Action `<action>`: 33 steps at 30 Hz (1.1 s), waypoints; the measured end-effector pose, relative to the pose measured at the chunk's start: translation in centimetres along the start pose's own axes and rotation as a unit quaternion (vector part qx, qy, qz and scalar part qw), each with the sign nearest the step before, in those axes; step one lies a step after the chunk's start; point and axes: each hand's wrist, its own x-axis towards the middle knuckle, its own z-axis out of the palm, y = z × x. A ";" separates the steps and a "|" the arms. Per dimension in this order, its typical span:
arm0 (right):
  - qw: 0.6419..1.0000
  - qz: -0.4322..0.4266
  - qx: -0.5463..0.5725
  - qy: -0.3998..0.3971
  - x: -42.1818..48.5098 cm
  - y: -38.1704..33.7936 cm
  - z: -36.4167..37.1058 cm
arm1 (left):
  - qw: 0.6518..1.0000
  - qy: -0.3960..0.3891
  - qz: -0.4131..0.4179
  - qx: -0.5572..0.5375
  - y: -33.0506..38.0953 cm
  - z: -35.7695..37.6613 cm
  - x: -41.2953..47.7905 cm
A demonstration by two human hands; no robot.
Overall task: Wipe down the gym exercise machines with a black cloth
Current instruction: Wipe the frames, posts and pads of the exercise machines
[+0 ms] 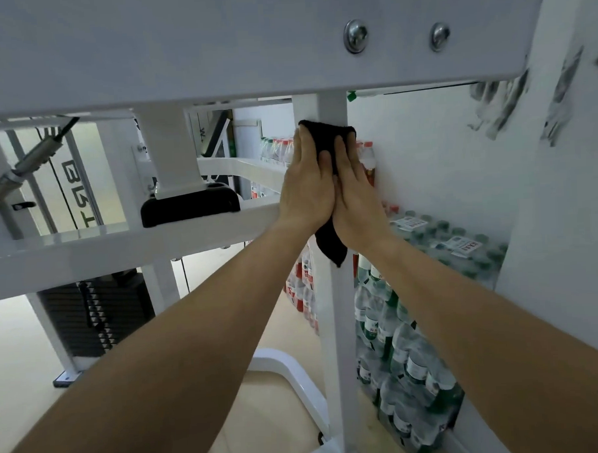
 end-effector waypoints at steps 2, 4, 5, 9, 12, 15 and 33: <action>1.000 0.001 0.007 -0.001 1.3 -0.1 -0.5 | 1.000 -0.002 0.016 -0.025 0.3 -0.5 1.2; 1.000 -0.005 -0.013 0.014 3.1 0.0 -1.1 | 0.997 0.011 0.022 -0.067 0.9 -0.9 2.8; 0.999 -0.012 -0.025 0.022 3.8 0.0 -1.3 | 0.996 0.021 0.022 -0.084 1.2 -0.9 3.6; 0.998 -0.015 -0.009 0.054 4.9 0.6 -0.3 | 0.995 0.047 0.040 -0.080 0.6 0.4 4.3; 0.997 -0.003 0.018 0.070 4.3 1.5 1.3 | 0.996 0.050 0.061 -0.051 -0.5 1.1 3.6; 0.992 0.016 0.094 0.082 2.2 2.9 2.9 | 0.997 0.048 0.046 0.045 -0.6 1.7 1.5; 0.978 0.077 0.175 0.079 -0.1 5.4 4.0 | 0.912 0.093 0.134 0.377 -3.8 2.5 -1.4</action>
